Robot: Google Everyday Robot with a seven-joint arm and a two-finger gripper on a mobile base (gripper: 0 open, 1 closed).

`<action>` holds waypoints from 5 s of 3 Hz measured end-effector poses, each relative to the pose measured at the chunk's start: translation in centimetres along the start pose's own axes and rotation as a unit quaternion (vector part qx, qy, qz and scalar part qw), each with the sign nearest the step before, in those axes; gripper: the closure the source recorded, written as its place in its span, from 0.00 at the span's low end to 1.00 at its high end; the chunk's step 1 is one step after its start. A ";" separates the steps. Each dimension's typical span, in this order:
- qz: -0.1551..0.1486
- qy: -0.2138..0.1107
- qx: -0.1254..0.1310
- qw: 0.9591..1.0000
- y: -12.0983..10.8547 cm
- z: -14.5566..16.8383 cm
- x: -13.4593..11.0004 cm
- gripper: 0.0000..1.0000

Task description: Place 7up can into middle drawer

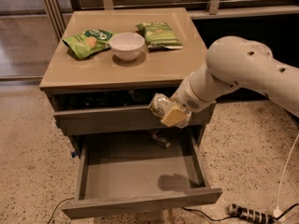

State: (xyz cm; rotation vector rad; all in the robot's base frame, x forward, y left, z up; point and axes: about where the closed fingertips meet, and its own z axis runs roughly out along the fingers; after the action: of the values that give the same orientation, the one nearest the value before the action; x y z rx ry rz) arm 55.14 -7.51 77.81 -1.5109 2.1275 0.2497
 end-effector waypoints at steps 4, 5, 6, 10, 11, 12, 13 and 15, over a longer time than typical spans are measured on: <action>-0.044 0.015 -0.024 0.999 3.1 8.7 3.4 1.00; -0.056 0.013 -0.035 0.998 3.5 11.0 4.6 1.00; -0.052 -0.009 -0.046 0.998 3.9 13.3 5.9 1.00; -0.034 -0.070 -0.101 0.992 7.2 22.1 9.6 1.00; -0.043 -0.072 -0.105 0.991 7.4 23.6 9.8 1.00; -0.055 -0.075 -0.107 0.990 7.4 25.0 9.7 1.00; -0.068 -0.078 -0.110 0.989 7.3 27.4 9.7 1.00; -0.082 -0.060 -0.123 0.987 7.6 32.8 11.7 1.00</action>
Offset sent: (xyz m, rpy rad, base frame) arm -0.0065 0.0090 -0.0359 0.0170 0.0153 0.0011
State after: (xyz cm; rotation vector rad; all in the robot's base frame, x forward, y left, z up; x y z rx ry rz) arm 55.06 -0.32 42.93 -1.7531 1.9196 0.5462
